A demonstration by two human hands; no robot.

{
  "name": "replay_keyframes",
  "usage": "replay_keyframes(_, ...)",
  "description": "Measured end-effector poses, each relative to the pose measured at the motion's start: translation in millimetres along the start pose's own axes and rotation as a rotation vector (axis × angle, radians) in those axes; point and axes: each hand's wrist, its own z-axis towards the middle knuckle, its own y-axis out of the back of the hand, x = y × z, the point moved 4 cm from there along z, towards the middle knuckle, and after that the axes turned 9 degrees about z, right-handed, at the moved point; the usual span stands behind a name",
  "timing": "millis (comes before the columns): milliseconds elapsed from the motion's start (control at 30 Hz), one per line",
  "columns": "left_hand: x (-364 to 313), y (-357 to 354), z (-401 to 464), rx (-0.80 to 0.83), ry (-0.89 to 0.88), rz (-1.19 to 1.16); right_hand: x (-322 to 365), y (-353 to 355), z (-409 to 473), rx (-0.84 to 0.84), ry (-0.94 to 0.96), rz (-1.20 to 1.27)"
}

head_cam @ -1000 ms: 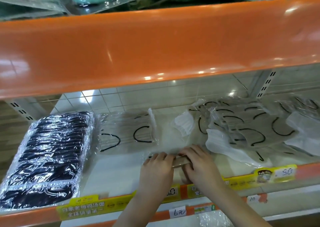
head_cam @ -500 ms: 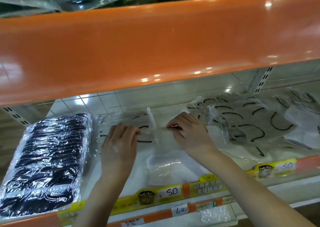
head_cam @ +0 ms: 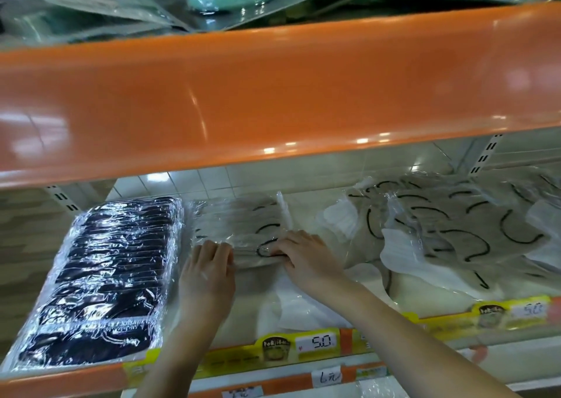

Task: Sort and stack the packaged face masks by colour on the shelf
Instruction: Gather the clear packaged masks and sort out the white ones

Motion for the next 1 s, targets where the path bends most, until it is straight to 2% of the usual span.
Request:
replay_keyframes(200, -12, -8, -14, 0.148, -0.052, 0.022, 0, -12, 3, -0.054, 0.0, -0.072)
replay_keyframes(267, -19, -8, -15, 0.192, -0.06, 0.011, 4, -13, 4, -0.118, -0.024, -0.079)
replay_keyframes(333, -21, -10, -16, 0.234, -0.048, -0.005, 6, -16, 4, -0.182, -0.002, -0.07)
replay_keyframes(467, -16, -15, -18, 0.324, 0.031, -0.015, 12, -22, -4, -0.199, 0.069, -0.071)
replay_keyframes(733, -16, -19, -21, 0.44, 0.113, 0.142, 17, -36, -25, -0.12, 0.113, -0.072)
replay_keyframes(1000, -20, -18, -23, 0.46, 0.105, 0.125, 16, -37, -30, -0.101, 0.097, -0.037)
